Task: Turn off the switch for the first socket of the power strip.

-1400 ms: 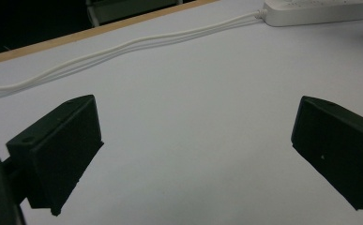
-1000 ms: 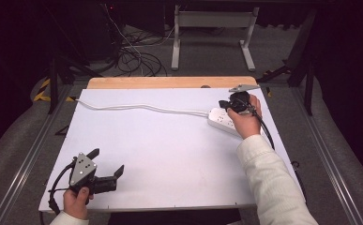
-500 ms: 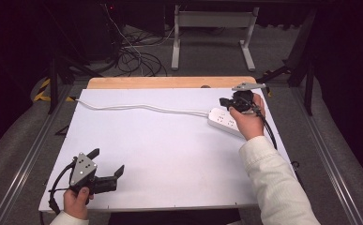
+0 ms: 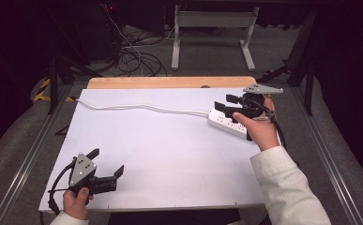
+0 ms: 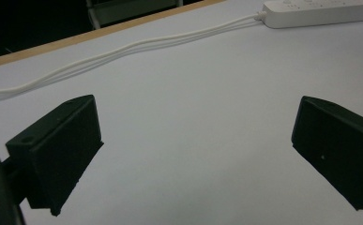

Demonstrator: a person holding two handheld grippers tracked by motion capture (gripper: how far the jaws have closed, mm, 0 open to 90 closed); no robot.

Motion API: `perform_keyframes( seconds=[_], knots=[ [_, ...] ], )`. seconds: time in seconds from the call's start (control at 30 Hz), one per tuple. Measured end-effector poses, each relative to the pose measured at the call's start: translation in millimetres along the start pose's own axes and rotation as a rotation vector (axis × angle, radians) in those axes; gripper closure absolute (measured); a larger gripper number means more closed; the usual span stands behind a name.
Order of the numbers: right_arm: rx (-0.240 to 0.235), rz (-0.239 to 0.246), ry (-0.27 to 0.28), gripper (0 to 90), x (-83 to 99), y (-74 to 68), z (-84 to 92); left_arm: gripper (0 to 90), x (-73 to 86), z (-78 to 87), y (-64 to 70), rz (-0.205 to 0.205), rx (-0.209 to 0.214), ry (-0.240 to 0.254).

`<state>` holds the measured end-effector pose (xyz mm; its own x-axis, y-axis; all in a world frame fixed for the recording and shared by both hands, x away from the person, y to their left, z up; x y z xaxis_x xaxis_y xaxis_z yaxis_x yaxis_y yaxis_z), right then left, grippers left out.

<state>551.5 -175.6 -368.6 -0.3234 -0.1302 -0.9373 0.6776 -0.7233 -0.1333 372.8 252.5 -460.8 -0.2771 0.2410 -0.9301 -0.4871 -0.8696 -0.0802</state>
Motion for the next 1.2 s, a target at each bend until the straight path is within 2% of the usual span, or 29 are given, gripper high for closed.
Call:
perform_keyframes(
  seconds=[0.03,0.07,0.2,0.37,0.47,0.53,0.67,0.93,1.07,1.2],
  knots=[
    [-0.015,0.018,0.006,28.9,0.3,-6.2,4.8,2.1,-0.1,0.1,0.1,0.000,0.000,0.000],
    [-0.015,0.018,0.006,28.9,0.3,-6.2,4.8,2.1,-0.2,0.2,0.7,0.004,0.004,0.001],
    [-0.043,0.062,0.024,26.6,2.5,-20.8,16.0,2.1,-0.8,1.4,0.8,0.002,0.002,0.004],
    [-0.072,0.083,0.032,24.8,12.0,-32.8,27.3,2.1,-0.8,2.1,0.4,0.005,0.004,0.005],
    [-0.099,0.080,0.030,24.6,26.8,-38.5,36.6,2.1,-1.1,2.8,0.5,0.005,0.004,0.005],
    [-0.108,0.079,0.027,24.7,30.0,-39.5,38.1,2.1,-1.4,3.3,1.2,0.004,0.005,0.007],
    [-0.126,0.095,0.016,25.0,49.4,-42.9,45.9,2.1,-0.8,4.3,3.4,0.002,0.010,0.005],
    [-0.165,0.063,0.040,24.7,77.8,-42.5,55.0,2.1,-0.6,6.9,6.7,-0.001,0.014,0.008],
    [-0.160,0.083,0.044,24.7,89.7,-42.8,56.9,2.1,-0.7,8.2,8.3,-0.001,0.021,0.013],
    [-0.181,0.091,0.061,24.8,100.8,-46.0,58.2,2.1,-0.3,8.9,9.0,-0.008,0.022,0.017]
  ],
)
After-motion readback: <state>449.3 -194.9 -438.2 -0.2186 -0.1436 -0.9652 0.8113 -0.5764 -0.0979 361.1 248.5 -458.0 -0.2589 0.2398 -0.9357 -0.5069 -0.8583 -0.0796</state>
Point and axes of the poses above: each handheld gripper's, and its own axes: z roughly backward along the jaws, x roughly out of its underside, y roughly to its right, the point moved 3 cm from there along -z, roughly forward along the jaws, and after that the axes turned 3 degrees about y, right-handed, at the moved point
